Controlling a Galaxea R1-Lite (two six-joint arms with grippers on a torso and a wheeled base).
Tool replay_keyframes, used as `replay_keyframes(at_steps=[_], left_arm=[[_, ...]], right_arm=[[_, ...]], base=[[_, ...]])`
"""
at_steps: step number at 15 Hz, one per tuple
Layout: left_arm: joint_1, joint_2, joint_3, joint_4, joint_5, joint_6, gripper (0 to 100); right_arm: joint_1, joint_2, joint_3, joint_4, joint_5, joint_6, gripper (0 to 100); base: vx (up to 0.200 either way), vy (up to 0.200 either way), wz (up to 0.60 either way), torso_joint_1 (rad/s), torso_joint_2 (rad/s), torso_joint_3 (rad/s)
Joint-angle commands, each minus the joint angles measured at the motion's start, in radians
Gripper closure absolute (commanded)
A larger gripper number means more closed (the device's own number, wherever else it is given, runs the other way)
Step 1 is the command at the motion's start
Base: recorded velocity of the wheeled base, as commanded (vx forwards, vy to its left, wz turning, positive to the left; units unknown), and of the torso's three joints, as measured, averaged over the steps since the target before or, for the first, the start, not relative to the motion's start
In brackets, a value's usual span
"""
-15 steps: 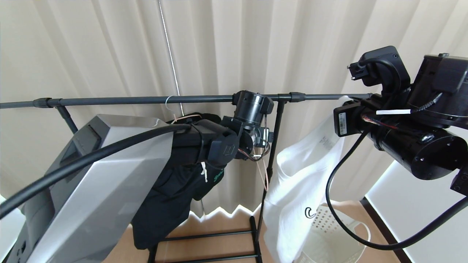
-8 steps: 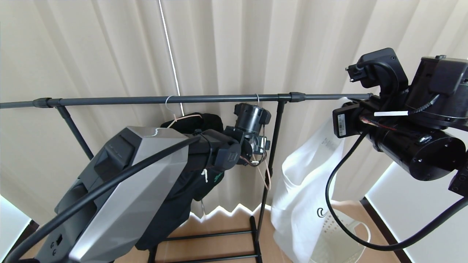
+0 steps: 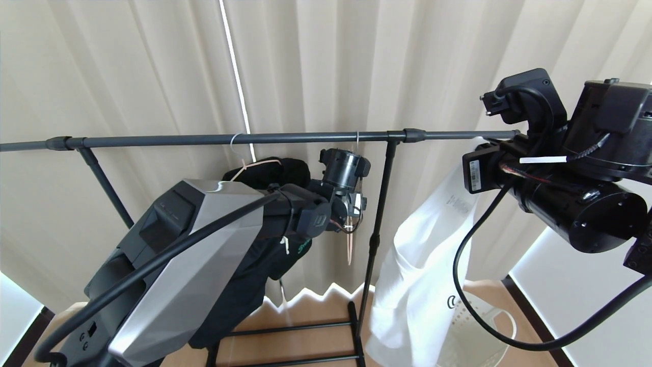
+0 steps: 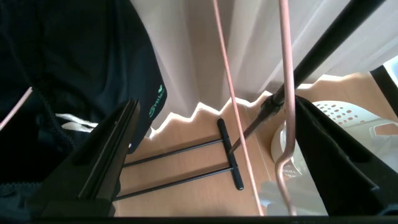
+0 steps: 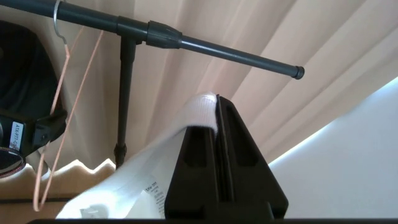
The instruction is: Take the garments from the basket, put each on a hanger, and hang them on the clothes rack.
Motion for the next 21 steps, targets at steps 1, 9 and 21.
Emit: replay_keyframes(at_steps=[1,9,21], left_arm=[[0.001,0.001,0.0,0.001,0.001,-0.001,0],[-0.004,0.035,0.0,-0.004,-0.005,-0.001,0],[0.001,0.035,0.0,-0.004,-0.005,-0.002,0]], right_arm=[[0.001,0.001,0.001,-0.001,0.0,0.0,100],[0.001,0.012,0.001,-0.001,0.0,0.0,100],[0.001,0.014,0.001,-0.001,0.0,0.0,100]], base=[[0.0,0.0,0.0,0.0,0.0,0.0],[0.0,0.0,0.0,0.0,0.0,0.0],[0.0,0.0,0.0,0.0,0.0,0.0]])
